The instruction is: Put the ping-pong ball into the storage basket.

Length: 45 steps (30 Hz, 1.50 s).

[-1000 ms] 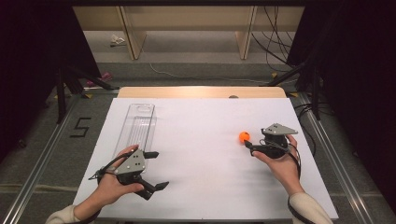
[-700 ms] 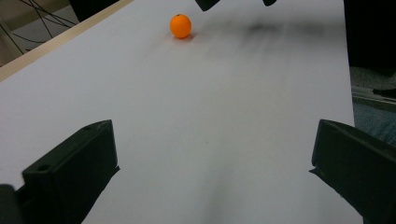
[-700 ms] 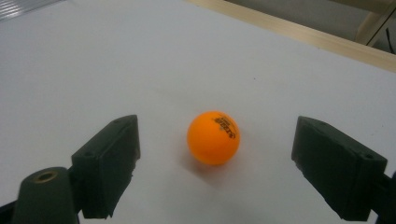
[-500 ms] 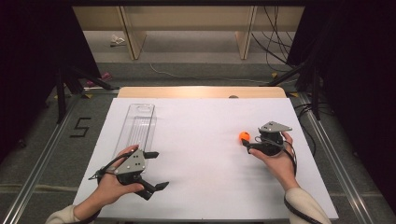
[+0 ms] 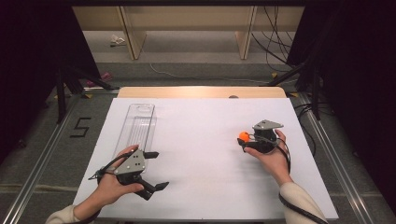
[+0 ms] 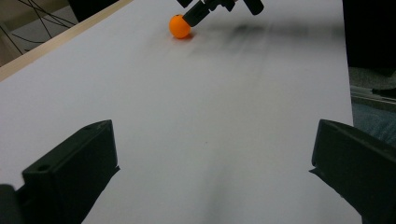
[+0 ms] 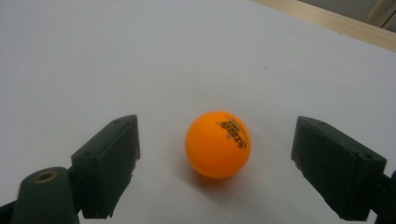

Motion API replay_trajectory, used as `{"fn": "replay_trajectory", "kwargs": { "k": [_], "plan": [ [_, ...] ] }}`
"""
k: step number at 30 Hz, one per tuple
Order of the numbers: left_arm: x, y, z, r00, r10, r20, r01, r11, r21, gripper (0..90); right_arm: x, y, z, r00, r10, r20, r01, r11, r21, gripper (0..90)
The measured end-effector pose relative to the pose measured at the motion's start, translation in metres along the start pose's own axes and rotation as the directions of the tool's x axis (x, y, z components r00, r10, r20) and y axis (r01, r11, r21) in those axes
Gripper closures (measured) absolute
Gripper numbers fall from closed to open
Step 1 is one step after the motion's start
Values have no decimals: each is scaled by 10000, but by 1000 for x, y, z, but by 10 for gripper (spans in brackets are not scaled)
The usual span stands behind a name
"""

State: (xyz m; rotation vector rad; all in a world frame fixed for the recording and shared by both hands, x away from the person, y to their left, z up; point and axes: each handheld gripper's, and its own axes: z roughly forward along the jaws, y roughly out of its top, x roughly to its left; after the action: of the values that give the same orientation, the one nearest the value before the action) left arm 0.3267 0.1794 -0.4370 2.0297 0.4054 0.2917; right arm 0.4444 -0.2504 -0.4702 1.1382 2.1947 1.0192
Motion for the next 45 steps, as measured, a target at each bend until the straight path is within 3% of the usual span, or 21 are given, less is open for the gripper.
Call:
{"fn": "replay_trajectory", "kwargs": {
  "k": [10, 18, 45],
  "plan": [
    [0, 0, 0, 10000, -25, -19, 25, 10000, -26, 0, -2, 1, 15, 9999, 90, 77, -93, 9995, 310, 178],
    [0, 0, -1, 10000, -30, -13, 30, 10000, -37, 0, -3, 1, 23, 9999, 111, 64, -114, 9986, 525, 251],
    [0, 0, -1, 10000, -22, 23, 22, 10000, -47, 0, -2, 0, 31, 9998, 193, 61, -198, 9964, 829, 391]
  ]
}}
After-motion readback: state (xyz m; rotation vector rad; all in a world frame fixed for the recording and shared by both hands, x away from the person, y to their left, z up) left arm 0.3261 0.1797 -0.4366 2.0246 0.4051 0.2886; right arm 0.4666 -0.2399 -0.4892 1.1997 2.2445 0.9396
